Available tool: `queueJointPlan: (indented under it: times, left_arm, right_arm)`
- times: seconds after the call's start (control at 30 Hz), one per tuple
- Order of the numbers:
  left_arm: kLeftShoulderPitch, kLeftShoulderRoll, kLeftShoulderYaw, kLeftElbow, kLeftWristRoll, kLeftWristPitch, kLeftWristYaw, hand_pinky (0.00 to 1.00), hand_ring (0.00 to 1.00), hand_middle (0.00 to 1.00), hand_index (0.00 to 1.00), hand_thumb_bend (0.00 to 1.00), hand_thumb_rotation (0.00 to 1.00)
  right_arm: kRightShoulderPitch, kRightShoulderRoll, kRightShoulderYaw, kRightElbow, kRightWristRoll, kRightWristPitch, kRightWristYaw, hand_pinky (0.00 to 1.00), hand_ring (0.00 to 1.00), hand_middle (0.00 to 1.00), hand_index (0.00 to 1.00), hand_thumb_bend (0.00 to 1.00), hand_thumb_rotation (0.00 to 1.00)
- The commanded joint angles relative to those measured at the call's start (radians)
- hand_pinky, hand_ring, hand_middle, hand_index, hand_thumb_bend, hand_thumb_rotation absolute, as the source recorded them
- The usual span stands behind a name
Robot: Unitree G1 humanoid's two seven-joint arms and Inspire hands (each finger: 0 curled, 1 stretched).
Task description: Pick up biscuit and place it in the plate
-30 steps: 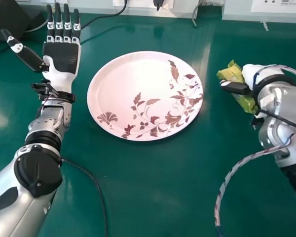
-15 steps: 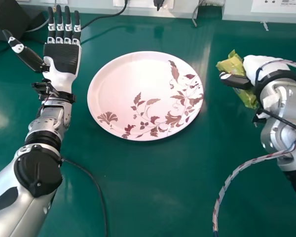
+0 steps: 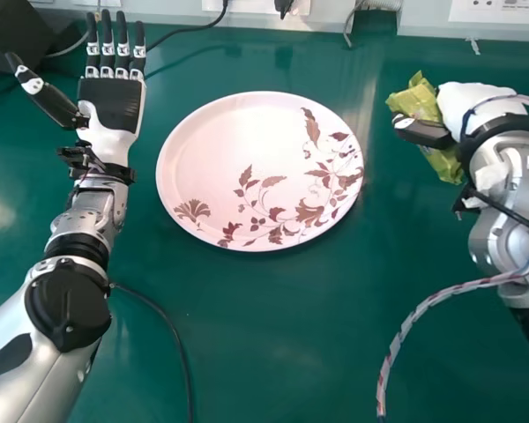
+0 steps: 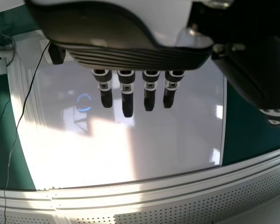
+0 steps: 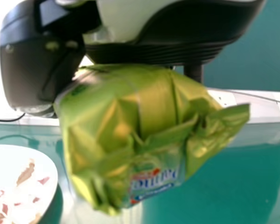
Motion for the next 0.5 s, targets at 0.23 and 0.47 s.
queueJointPlan:
  times: [0.23,0.47]
  left_arm:
    - [-0.003,0.005,-0.015,0.005,0.007,0.0,0.002,1.0,0.93,1.0,1.0,1.0,0.48]
    - [-0.002,0.011,-0.025,0.003,0.016,0.005,-0.001,0.98,0.91,0.99,1.0,1.0,0.5]
  right_arm:
    - [0.028,0.03,-0.056,-0.066,-0.005,-0.03,-0.064,0.03,0.09,0.17,0.48,0.49,0.05]
    - [0.033,0.053,-0.058,-0.085,-0.025,-0.046,-0.089,0.03,0.1,0.17,0.49,0.49,0.05]
